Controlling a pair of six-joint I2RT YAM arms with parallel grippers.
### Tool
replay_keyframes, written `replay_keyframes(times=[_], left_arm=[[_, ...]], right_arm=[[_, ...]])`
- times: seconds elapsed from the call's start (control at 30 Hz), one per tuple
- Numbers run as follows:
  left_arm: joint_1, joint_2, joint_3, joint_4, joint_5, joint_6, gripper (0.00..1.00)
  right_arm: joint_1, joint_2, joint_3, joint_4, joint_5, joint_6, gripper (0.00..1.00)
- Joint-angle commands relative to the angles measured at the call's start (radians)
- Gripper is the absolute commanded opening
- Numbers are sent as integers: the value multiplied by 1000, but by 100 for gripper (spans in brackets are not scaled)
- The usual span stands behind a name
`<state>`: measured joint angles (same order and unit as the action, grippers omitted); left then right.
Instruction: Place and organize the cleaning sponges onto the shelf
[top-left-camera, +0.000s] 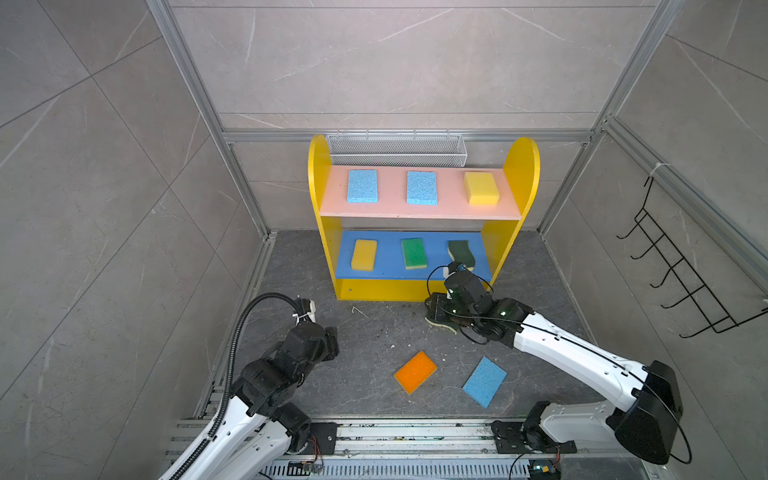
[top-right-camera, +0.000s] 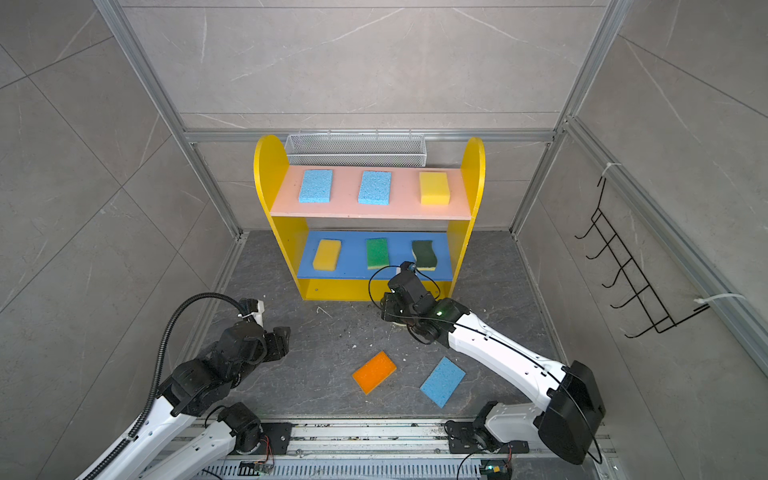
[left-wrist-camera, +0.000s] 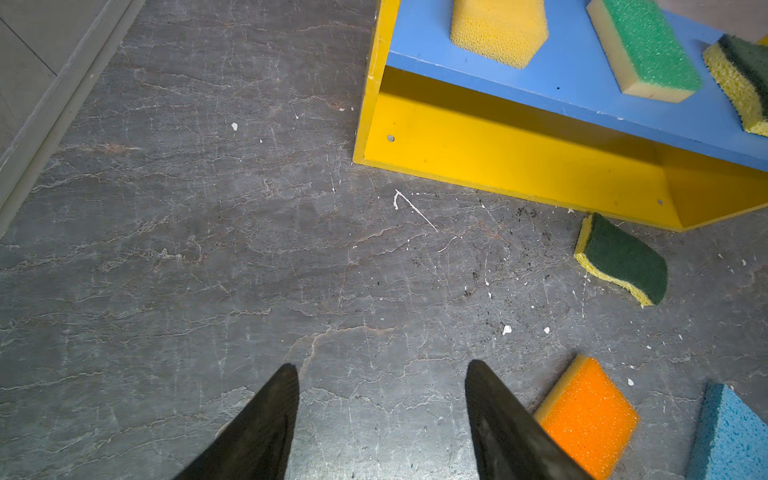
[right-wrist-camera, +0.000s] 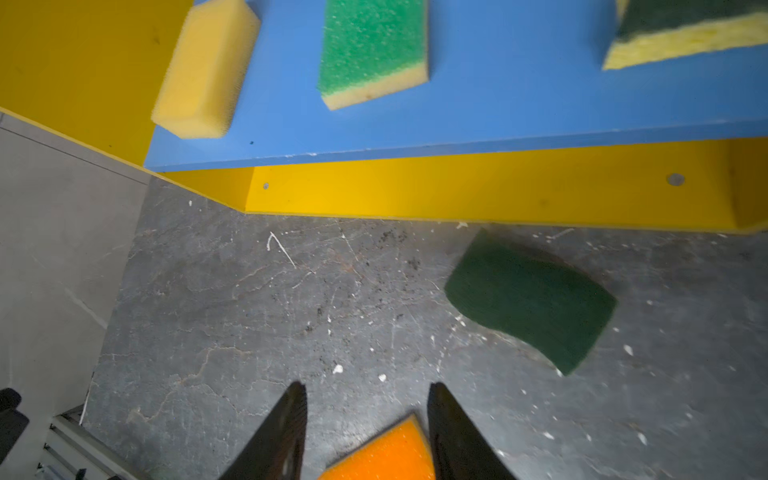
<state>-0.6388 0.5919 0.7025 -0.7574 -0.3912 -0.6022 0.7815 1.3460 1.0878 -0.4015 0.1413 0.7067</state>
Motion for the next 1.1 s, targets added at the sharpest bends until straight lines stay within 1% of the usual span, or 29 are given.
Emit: replay_keyframes(times=[0.0, 0.13, 0.27, 0.37, 0.5, 0.7, 0.87, 1.07], left_arm=[[4, -22, -17, 44, -20, 4, 64], [6, -28, -42, 84, 0, 12, 61], [5, -14, -57, 105, 18, 15, 60], [9, -13, -70, 112, 18, 12, 61], [11, -23, -84, 128, 26, 6, 61], [13, -21, -86, 127, 26, 11, 61], [15, -23, -86, 130, 15, 23, 62], [22, -27, -82, 132, 16, 27, 62]], right_arm=[[17, 71, 49, 168, 8, 47, 48], [27, 175, 87, 287, -8, 64, 44], [40, 260, 143, 367, 1, 63, 43], [42, 318, 175, 424, 16, 72, 38], [41, 395, 203, 537, 14, 93, 30], [36, 522, 329, 555, 16, 106, 27], [26, 600, 419, 532, 56, 105, 26], [-12, 653, 458, 517, 84, 141, 23]])
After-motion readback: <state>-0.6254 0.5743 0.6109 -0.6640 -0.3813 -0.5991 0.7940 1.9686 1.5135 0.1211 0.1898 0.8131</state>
